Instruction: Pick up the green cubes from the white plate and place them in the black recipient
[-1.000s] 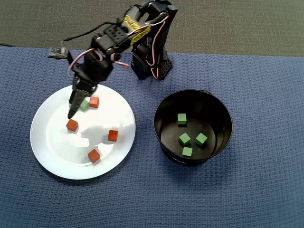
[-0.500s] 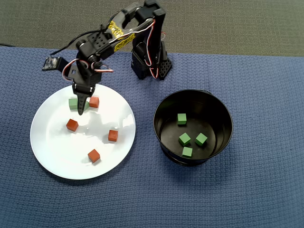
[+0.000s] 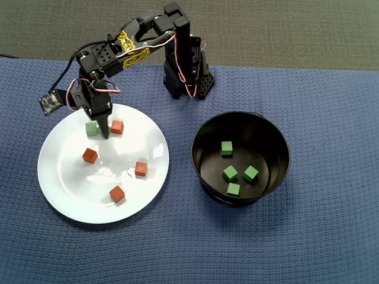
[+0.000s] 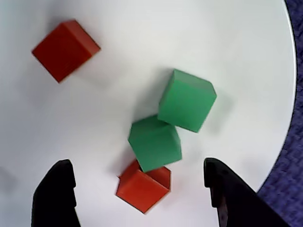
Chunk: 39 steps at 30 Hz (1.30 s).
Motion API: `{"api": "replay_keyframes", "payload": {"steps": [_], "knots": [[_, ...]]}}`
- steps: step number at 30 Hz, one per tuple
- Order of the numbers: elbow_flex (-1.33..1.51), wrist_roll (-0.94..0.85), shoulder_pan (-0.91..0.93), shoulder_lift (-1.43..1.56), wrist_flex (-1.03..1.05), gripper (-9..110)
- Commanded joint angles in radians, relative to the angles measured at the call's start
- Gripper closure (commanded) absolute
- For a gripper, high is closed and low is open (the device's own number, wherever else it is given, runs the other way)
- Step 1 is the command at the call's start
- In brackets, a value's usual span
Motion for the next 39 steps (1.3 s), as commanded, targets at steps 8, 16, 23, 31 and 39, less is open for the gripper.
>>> {"api": "replay_keyframes", "payload": {"steps": [8,16,23,31,39], "knots": [[-0.072,-0.428,0.071,0.015,0.123,74],[-0.048,-0.373,0.038,-0.008,0.029,77],[-0.048,-0.285,0.018,-0.048,-0.023,77],[-0.005,-0.244,0.015,-0.067,-0.106,78],[0.015,-0.212,0.012,-0.084,-0.149,79]]}}
